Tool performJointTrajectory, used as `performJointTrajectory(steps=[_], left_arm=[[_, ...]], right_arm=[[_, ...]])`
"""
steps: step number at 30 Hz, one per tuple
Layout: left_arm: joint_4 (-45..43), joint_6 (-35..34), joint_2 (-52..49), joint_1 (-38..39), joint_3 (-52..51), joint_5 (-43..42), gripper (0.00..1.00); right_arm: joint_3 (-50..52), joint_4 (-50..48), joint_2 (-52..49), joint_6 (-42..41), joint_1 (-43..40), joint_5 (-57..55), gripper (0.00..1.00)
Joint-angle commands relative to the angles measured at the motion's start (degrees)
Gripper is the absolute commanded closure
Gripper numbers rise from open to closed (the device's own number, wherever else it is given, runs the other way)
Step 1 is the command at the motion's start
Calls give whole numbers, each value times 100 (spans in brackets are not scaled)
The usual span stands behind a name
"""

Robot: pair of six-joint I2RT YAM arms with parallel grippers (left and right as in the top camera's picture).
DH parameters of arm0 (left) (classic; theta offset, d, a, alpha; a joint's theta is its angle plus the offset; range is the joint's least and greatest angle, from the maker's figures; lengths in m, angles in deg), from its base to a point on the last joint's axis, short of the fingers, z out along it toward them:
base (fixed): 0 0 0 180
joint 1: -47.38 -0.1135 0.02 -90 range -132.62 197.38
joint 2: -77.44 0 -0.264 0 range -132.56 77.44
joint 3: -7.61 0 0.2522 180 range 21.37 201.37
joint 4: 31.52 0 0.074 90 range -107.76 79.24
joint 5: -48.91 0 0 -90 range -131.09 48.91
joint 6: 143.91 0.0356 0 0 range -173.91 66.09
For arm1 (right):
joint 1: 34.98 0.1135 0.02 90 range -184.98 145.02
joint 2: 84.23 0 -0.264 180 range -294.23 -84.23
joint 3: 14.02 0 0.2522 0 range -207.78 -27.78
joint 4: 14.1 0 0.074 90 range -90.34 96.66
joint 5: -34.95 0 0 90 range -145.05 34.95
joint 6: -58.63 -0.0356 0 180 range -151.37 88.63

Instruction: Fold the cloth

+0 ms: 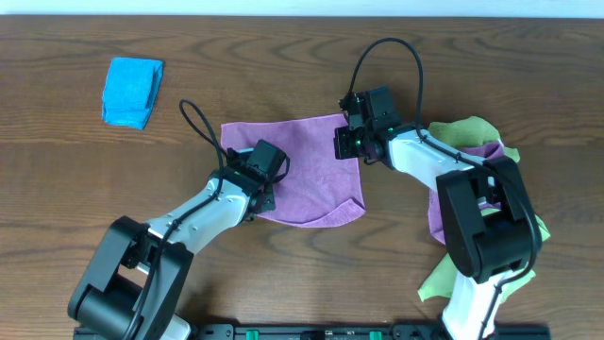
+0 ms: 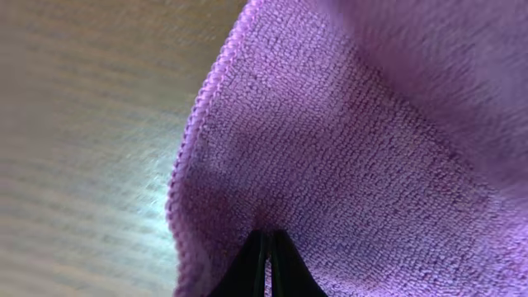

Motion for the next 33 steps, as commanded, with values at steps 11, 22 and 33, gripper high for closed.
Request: performJointTrajectory(steps=[11, 22, 33], left_arm=[[1572, -879, -181, 13, -92, -105, 94], [1373, -970, 356, 92, -68, -76, 94], [1419, -656, 2074, 87, 50, 164, 94]], right_arm=[[24, 247, -184, -118, -133, -815, 99], [-210, 474, 144, -129, -192, -411, 99], [-601, 2203, 2208, 413, -151, -308, 62]])
